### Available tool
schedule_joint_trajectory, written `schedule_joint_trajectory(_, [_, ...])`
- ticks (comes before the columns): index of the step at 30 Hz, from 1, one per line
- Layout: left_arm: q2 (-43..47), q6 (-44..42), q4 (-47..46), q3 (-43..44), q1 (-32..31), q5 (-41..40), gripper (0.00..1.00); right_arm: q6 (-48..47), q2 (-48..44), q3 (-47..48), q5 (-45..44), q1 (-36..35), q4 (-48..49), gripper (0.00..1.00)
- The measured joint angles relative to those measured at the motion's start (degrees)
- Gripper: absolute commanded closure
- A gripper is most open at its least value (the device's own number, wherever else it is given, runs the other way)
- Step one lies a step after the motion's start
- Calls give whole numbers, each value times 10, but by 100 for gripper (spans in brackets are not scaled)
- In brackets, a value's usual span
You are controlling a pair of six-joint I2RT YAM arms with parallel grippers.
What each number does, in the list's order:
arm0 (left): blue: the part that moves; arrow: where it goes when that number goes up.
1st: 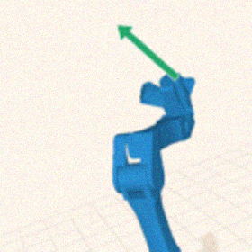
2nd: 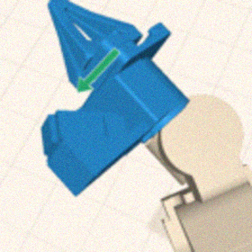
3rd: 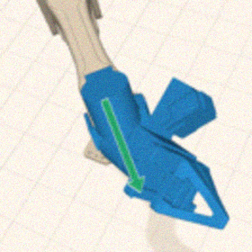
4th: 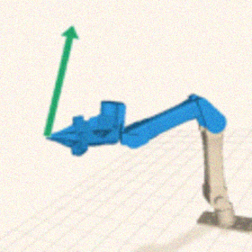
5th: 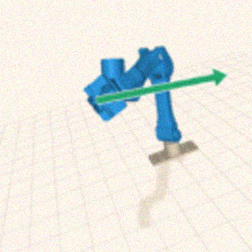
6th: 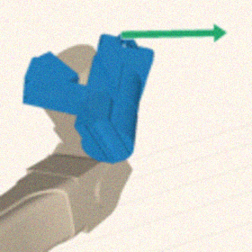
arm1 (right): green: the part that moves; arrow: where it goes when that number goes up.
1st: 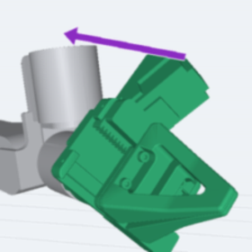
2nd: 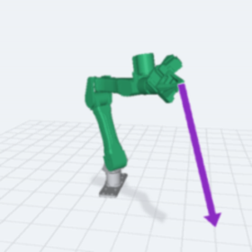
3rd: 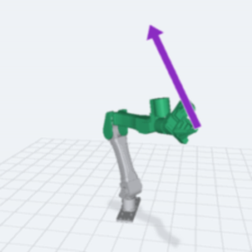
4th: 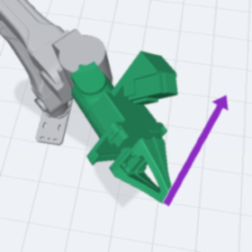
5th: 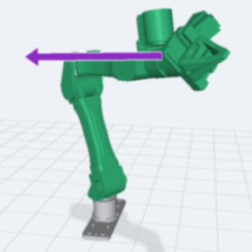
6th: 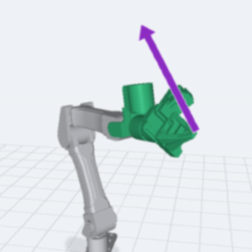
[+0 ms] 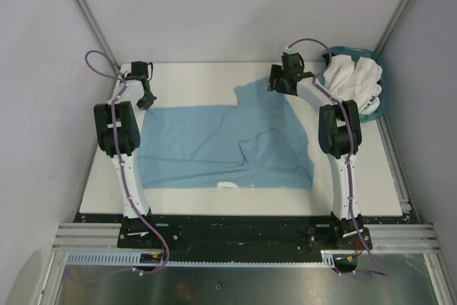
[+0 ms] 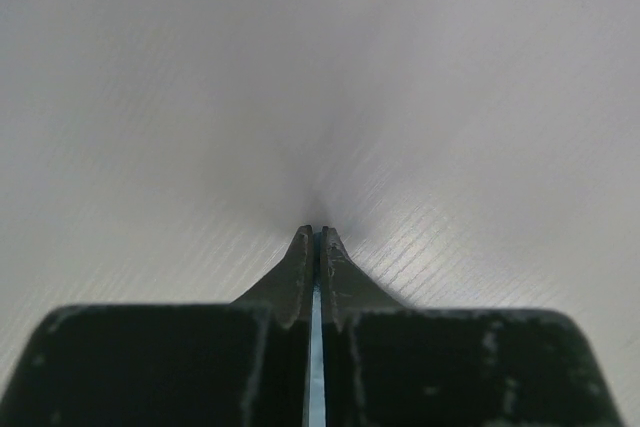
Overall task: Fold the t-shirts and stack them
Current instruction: Grap the side of the flattened tshirt furthest away from the robot with both arms
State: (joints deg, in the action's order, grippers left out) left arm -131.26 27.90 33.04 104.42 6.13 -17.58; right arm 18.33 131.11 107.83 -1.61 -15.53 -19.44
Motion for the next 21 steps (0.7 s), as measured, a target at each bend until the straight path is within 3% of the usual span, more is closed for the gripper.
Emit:
schedule_joint_trajectory(15, [0, -5, -8, -2, 0, 4, 100, -5, 157, 198, -10, 25, -23, 33])
schedule_joint_trajectory(21, [0, -6, -9, -2, 0, 5, 100, -5, 199, 265, -22, 15, -35, 40])
